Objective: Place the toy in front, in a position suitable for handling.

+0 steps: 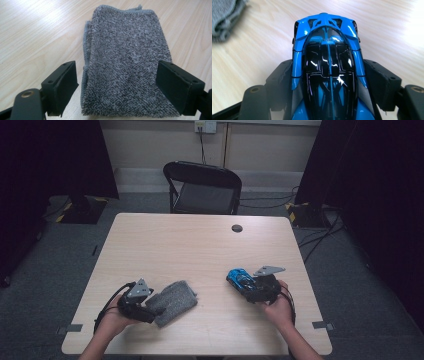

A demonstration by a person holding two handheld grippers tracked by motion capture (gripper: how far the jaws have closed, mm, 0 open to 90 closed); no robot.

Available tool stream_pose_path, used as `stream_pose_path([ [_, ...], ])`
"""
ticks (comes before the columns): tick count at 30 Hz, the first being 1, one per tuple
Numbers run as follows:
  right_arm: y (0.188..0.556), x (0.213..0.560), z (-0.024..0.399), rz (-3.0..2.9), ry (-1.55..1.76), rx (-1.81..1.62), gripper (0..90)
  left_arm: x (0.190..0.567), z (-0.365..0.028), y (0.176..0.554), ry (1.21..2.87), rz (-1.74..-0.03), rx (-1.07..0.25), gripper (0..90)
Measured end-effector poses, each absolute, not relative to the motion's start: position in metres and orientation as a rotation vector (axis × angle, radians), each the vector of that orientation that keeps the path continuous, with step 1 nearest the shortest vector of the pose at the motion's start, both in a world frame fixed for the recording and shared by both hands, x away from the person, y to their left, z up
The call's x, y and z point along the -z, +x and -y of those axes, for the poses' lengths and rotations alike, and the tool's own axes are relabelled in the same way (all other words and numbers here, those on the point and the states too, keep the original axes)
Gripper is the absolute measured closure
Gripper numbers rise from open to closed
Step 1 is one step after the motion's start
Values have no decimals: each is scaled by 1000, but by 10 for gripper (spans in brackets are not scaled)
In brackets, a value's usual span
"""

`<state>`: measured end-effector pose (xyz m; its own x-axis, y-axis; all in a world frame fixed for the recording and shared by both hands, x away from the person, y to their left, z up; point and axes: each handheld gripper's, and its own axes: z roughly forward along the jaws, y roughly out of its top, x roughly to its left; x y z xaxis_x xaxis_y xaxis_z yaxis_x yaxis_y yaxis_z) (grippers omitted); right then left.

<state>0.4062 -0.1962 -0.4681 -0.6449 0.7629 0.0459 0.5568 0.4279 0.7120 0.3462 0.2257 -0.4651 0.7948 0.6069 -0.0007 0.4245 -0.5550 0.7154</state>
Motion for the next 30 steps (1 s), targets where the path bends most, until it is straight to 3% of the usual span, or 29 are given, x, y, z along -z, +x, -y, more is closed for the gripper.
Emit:
stream_pose_path([
  [14, 433, 486, 128, -2465, 1035, -1043, 280, 465, -225, 345, 2237, -750, -310, 171],
  [30, 449, 495, 106, -2488, 986, -1025, 278, 466, -227, 345, 2226, -761, -300, 172],
])
